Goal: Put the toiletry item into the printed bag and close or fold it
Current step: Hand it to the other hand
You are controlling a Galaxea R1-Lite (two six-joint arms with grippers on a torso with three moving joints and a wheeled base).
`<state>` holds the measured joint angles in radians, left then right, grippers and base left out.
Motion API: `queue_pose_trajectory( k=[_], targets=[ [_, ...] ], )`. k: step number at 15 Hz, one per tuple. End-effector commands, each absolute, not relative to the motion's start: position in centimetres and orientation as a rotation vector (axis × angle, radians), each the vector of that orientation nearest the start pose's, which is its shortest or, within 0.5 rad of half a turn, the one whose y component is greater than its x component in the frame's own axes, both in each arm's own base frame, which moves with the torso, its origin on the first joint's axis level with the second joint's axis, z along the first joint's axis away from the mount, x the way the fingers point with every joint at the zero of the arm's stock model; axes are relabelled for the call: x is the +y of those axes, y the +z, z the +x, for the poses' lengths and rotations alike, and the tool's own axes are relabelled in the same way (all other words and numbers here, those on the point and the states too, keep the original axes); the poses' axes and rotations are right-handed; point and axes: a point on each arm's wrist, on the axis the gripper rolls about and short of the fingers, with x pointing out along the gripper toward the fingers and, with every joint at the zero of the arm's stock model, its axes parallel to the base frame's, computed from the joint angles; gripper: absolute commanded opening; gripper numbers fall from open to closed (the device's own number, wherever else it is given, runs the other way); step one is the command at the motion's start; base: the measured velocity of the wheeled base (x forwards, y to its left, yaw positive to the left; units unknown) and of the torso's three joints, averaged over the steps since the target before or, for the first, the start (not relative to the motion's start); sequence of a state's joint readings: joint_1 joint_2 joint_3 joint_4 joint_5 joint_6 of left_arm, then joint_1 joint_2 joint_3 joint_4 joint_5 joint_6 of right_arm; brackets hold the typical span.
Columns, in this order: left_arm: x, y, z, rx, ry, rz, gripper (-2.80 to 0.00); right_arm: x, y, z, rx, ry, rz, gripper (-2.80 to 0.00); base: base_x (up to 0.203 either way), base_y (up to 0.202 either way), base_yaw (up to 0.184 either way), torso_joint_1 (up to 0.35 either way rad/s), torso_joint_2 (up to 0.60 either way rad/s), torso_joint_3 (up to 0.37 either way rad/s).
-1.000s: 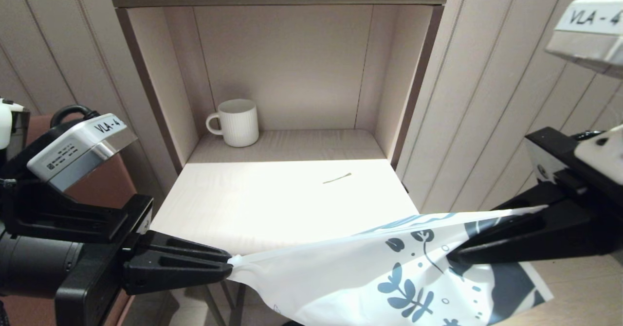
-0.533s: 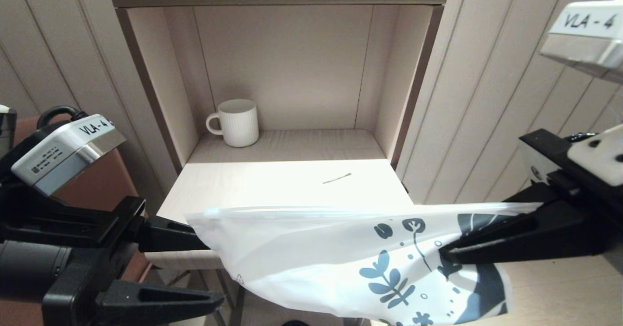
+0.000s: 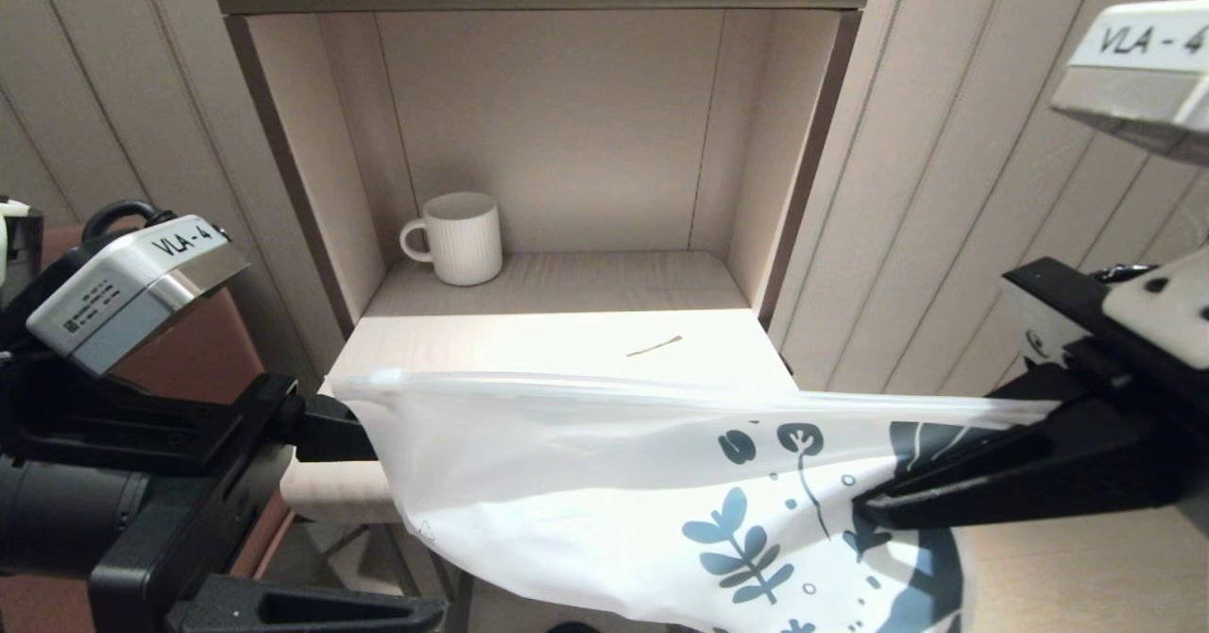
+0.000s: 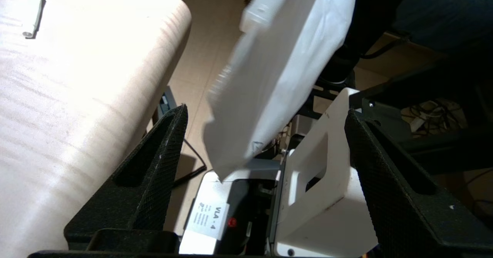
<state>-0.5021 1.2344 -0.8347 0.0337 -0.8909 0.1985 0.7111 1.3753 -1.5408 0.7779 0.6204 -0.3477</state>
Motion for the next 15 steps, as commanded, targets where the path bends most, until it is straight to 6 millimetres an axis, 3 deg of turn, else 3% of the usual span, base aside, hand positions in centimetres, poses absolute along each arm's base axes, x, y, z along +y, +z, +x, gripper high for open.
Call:
queue_pose_trajectory(
  k=[1,10,11,15],
  targets=[
    [-10.27,24.39,15.02,0.323,-1.415,0.07,0.0,13.01,33.77,13.07,0.446,1.394,-0.315,-2.8,0.0,0.0,0.0,0.0,0.0,0.0],
    [-10.68,24.95,15.74,0.306,-1.425,0.073,0.0,13.7,33.28,13.6,0.466,1.404,-0.318,-2.8,0.0,0.0,0.0,0.0,0.0,0.0],
    [-10.68,24.93,15.71,0.306,-1.433,0.07,-2.8,13.72,33.27,13.62,0.466,1.404,-0.318,-2.8,0.0,0.0,0.0,0.0,0.0,0.0],
    [-10.67,24.97,15.63,0.304,-1.457,0.063,-2.8,13.75,33.31,13.65,0.465,1.404,-0.318,-2.8,0.0,0.0,0.0,0.0,0.0,0.0]
  ],
)
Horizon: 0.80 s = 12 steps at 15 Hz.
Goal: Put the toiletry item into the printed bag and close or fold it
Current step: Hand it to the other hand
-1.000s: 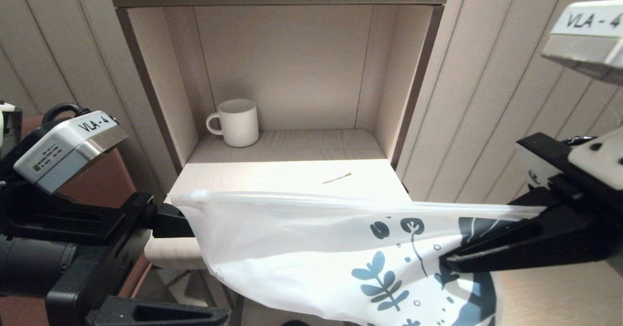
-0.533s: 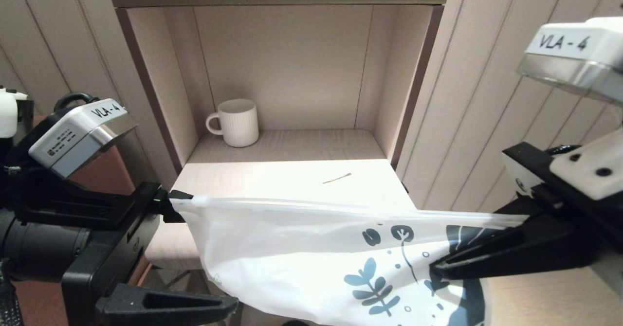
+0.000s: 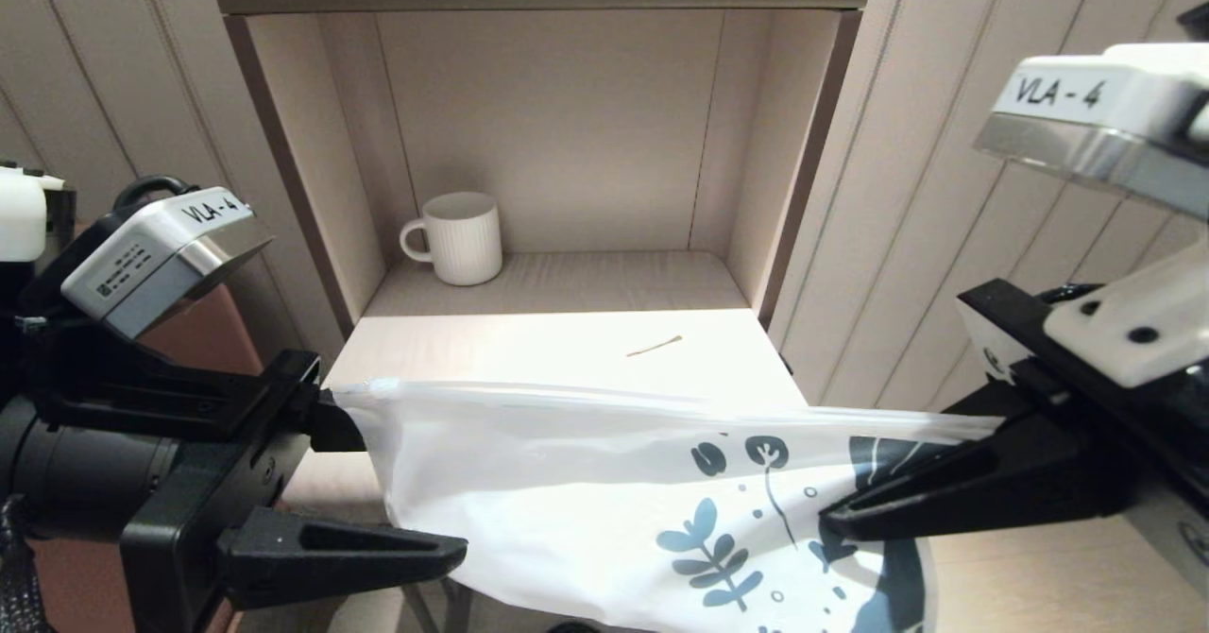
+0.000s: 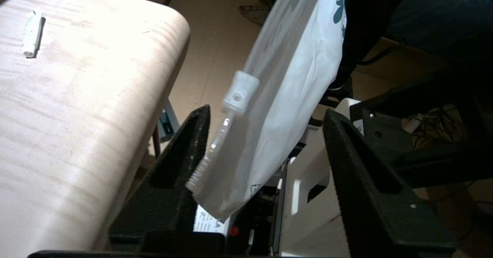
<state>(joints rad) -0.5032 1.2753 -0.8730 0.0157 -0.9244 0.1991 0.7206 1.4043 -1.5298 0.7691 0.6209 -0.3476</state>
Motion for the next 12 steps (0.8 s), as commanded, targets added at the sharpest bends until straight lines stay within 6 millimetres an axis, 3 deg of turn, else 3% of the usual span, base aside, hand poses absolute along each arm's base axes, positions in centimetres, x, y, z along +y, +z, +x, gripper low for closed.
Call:
queue_pose_trajectory(
  k=[1,9,12],
  targets=[
    [-10.6,24.9,15.5,0.303,-1.48,0.056,-2.8,13.7,33.3,13.7,0.467,1.404,-0.318,-2.8,0.0,0.0,0.0,0.0,0.0,0.0],
    [-10.6,24.7,15.3,0.304,-1.531,0.042,-2.8,14.3,33.0,14.0,0.48,1.418,-0.321,-2.8,0.0,0.0,0.0,0.0,0.0,0.0],
    [-10.7,24.6,15.4,0.305,-1.549,0.038,-2.8,15.7,32.6,14.3,0.491,1.452,-0.33,-2.8,0.0,0.0,0.0,0.0,0.0,0.0]
  ],
)
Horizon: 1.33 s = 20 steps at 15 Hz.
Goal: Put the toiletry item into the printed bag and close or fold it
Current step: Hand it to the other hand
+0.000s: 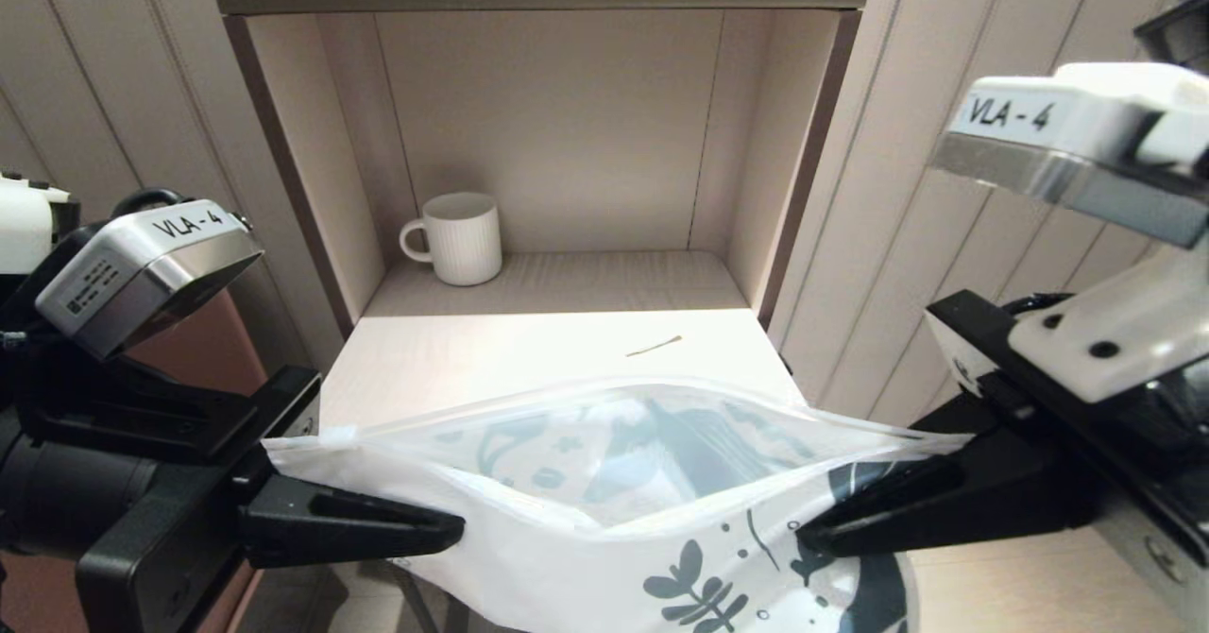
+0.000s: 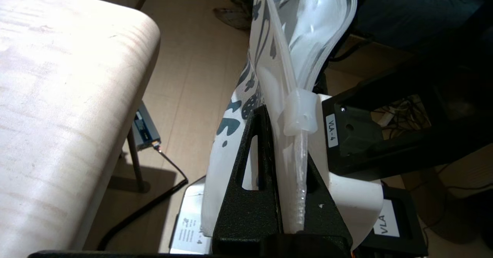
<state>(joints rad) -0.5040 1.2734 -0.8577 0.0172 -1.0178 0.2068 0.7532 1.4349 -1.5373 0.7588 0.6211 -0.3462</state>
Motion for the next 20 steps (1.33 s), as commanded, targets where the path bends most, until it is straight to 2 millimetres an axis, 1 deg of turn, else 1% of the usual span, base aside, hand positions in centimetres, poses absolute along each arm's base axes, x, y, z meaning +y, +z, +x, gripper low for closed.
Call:
queue_pose_trajectory(
  k=[1,5,10,13,16,19,20],
  targets=[
    [-10.7,24.7,15.4,0.303,-1.552,0.037,-2.8,16.2,32.4,14.6,0.487,1.457,-0.331,-2.8,0.0,0.0,0.0,0.0,0.0,0.0],
    [-10.9,24.5,15.5,0.311,-1.557,0.036,-2.8,17.6,31.9,16.0,0.512,1.459,-0.331,-2.8,0.0,0.0,0.0,0.0,0.0,0.0],
    [-11.4,24.3,15.4,0.322,-1.583,0.038,-2.8,19.3,31.3,16.5,0.538,1.483,-0.344,-2.8,0.0,0.0,0.0,0.0,0.0,0.0],
    [-11.3,24.4,15.3,0.319,-1.58,0.039,-2.8,19.1,31.7,16.4,0.524,1.481,-0.343,-2.8,0.0,0.0,0.0,0.0,0.0,0.0],
    [-11.4,24.3,15.4,0.322,-1.581,0.039,-2.8,19.7,31.1,16.7,0.549,1.479,-0.352,-2.8,0.0,0.0,0.0,0.0,0.0,0.0],
    [-11.3,24.3,15.3,0.326,-1.58,0.034,-2.8,18.9,31.9,16.2,0.521,1.459,-0.353,-2.8,0.0,0.0,0.0,0.0,0.0,0.0],
    [-11.2,24.4,15.2,0.32,-1.579,0.036,-2.8,18.8,31.8,16.2,0.524,1.456,-0.353,-2.8,0.0,0.0,0.0,0.0,0.0,0.0]
  ],
)
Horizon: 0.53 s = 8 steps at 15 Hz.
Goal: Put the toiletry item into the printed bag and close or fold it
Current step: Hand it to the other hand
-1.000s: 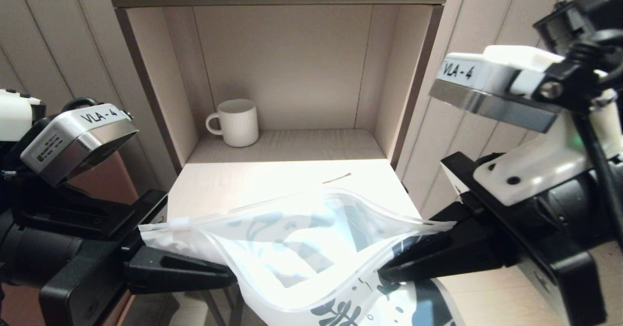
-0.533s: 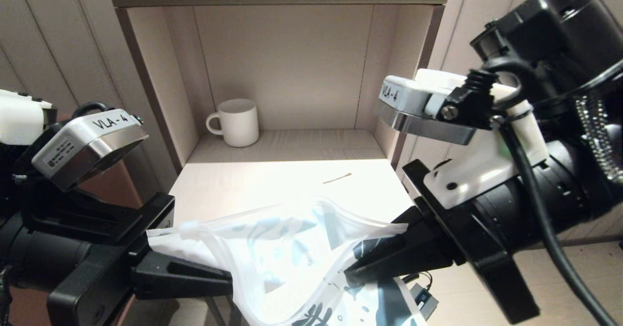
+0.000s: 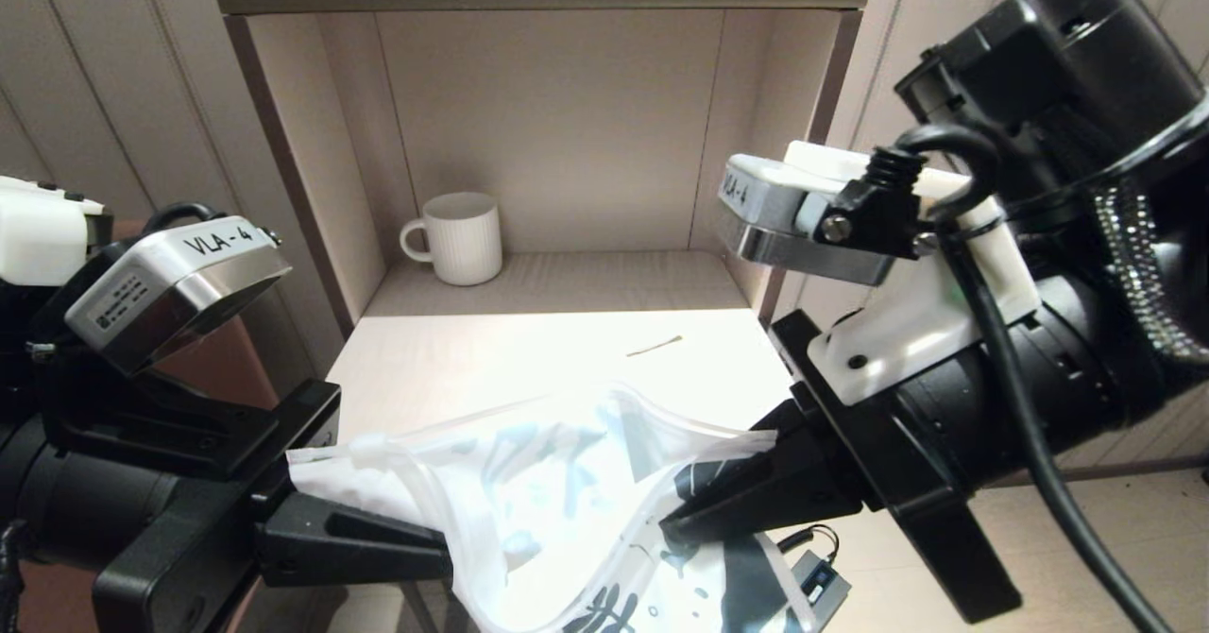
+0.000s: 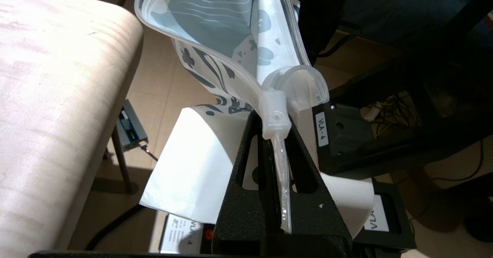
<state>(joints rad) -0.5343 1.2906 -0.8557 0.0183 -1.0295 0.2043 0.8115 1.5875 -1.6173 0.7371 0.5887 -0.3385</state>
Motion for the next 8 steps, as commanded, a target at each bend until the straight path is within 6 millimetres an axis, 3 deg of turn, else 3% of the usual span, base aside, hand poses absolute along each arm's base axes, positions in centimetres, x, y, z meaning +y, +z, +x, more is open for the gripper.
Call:
queue_pose_trajectory(
  k=[1,8],
  targets=[
    [-11.29,24.4,15.33,0.321,-1.579,0.036,-2.8,18.85,31.58,16.26,0.532,1.457,-0.353,-2.8,0.0,0.0,0.0,0.0,0.0,0.0],
    [-11.6,23.71,15.86,0.35,-1.579,0.033,-2.8,19.48,31.2,16.66,0.551,1.457,-0.359,-2.8,0.0,0.0,0.0,0.0,0.0,0.0]
  ],
)
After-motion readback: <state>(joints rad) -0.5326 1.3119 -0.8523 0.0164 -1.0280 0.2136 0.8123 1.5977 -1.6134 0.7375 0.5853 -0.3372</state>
